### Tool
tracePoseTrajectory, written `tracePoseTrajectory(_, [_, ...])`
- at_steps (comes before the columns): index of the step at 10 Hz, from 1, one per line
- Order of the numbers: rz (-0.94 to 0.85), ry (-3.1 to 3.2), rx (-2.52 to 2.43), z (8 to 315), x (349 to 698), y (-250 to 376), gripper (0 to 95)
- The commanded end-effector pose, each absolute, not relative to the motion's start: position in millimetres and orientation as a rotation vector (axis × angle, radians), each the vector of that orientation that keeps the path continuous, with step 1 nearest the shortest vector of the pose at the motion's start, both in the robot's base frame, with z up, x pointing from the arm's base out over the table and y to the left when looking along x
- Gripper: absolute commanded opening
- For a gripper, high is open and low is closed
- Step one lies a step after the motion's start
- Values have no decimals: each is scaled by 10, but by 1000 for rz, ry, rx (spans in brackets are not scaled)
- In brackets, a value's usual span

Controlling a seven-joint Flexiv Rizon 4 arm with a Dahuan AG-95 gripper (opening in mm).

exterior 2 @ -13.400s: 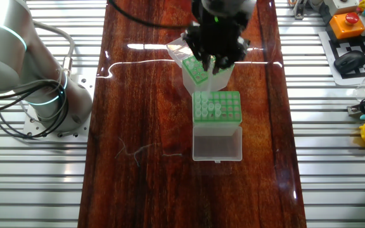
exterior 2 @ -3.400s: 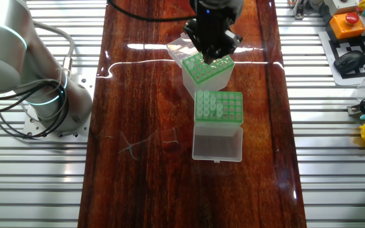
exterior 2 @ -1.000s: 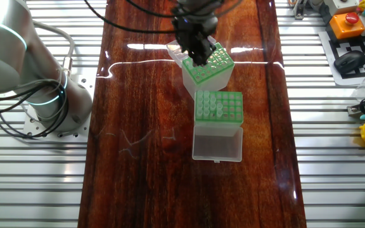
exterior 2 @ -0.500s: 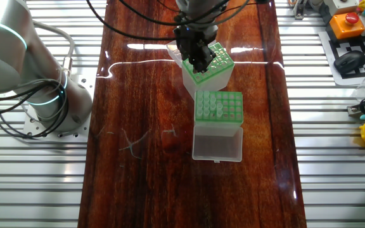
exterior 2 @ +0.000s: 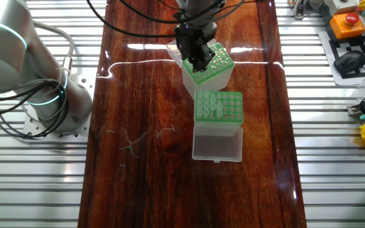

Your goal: Transfer all large pipette tips from one holder to another

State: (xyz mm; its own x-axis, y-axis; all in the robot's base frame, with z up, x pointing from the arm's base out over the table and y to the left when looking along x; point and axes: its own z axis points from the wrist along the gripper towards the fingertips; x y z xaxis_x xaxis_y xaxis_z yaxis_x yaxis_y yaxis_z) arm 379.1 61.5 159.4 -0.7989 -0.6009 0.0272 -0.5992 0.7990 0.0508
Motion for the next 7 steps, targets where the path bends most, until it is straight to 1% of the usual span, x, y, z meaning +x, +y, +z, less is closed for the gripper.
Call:
tracePoseTrajectory(1, [-53,-2939,979,1570,3793,615,380])
tracePoseTrajectory(5, [-37,-2944,967,1494,3782,614,380])
tracePoseTrajectory(7, [-36,-2955,957,1461,3782,618,0])
